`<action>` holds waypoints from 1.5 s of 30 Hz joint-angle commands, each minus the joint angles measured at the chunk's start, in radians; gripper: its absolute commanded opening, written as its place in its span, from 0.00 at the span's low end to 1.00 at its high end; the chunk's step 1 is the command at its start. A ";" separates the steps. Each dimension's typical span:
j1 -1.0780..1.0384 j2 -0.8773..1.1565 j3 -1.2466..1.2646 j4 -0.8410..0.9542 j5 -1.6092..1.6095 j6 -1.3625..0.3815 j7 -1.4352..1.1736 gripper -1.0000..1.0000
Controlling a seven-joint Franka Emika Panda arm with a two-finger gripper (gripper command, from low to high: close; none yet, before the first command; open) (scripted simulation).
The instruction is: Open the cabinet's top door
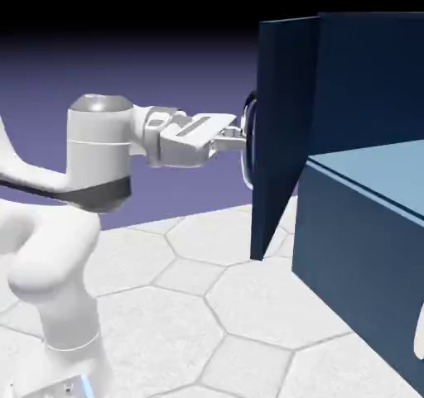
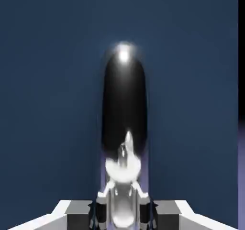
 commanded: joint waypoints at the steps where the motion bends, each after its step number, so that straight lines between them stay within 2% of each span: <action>1: -0.008 -0.020 0.011 -0.014 0.044 -0.004 -0.034 0.00; 9: 0.050 -0.211 0.100 -0.123 0.392 -0.156 -0.310 0.00; 17: 0.233 -0.415 0.333 -0.177 0.726 -0.483 -0.470 0.00; 24: 0.354 -0.469 0.586 -0.138 0.946 -0.741 -0.499 0.00; 29: 0.365 -0.472 0.768 -0.069 1.107 -0.891 -0.517 0.00; 33: 0.441 -0.374 0.839 0.006 1.094 -1.063 -0.438 0.00; 45: 0.173 -0.258 1.161 0.425 1.345 -1.473 -0.445 0.00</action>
